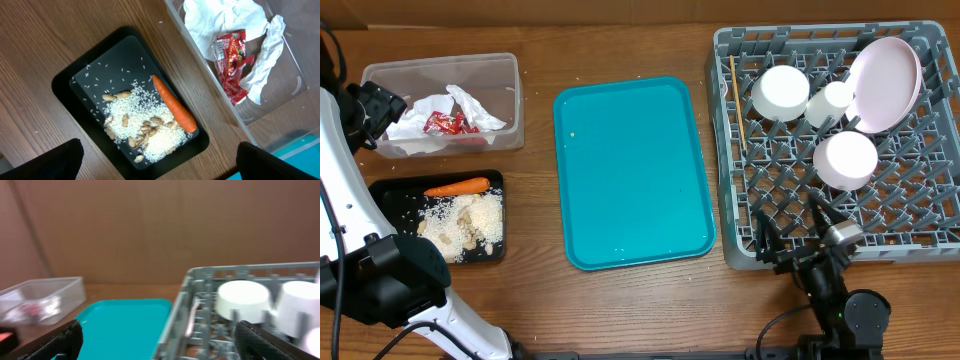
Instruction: Sort waste into correct bins and load items into the dishwasher rack
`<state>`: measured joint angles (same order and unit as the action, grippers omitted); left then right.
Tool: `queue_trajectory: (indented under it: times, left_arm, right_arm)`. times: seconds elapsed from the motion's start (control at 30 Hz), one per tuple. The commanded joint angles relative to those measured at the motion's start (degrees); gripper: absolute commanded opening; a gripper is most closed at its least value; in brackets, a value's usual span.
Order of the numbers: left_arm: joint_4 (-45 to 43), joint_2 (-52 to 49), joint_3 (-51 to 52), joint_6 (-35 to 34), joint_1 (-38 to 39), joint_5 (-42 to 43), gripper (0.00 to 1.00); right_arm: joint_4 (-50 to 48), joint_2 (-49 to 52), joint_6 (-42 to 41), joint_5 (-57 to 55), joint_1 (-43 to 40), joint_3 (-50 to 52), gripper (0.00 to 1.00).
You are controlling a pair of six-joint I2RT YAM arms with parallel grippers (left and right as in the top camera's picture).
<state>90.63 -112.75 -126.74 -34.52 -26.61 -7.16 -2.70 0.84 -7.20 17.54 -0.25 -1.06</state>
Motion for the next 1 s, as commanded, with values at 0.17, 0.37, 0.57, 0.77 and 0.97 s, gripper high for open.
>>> queue_trajectory:
  times: [0.17,0.37,0.57,0.77,0.97]
  left_arm:
    - [-0.04,-0.17,0.04,0.46,0.39,-0.52,1.00]
    - [-0.07,-0.17,0.04,0.46,0.39,-0.52,1.00]
    - [-0.07,-0.17,0.04,0.44,0.39,-0.52,1.00]
    - [-0.07,-0.17,0.04,0.46,0.39,-0.52,1.00]
    - [-0.07,-0.17,0.04,0.46,0.39,-0.52,1.00]
  right_arm:
    - [7.28,-0.72,0.85,-13.33,-3.08,0.59,1.00]
    - [7.32,-0.72,0.79,-14.25,-3.02,0.59,1.00]
    - [7.32,-0.68,0.83,-14.49,-2.97,0.59,1.00]
    - [7.32,-0.68,0.83,-14.49,-2.97,0.59,1.00]
    - [7.32,-0.68,0.83,-14.49,-2.97,0.59,1.00]
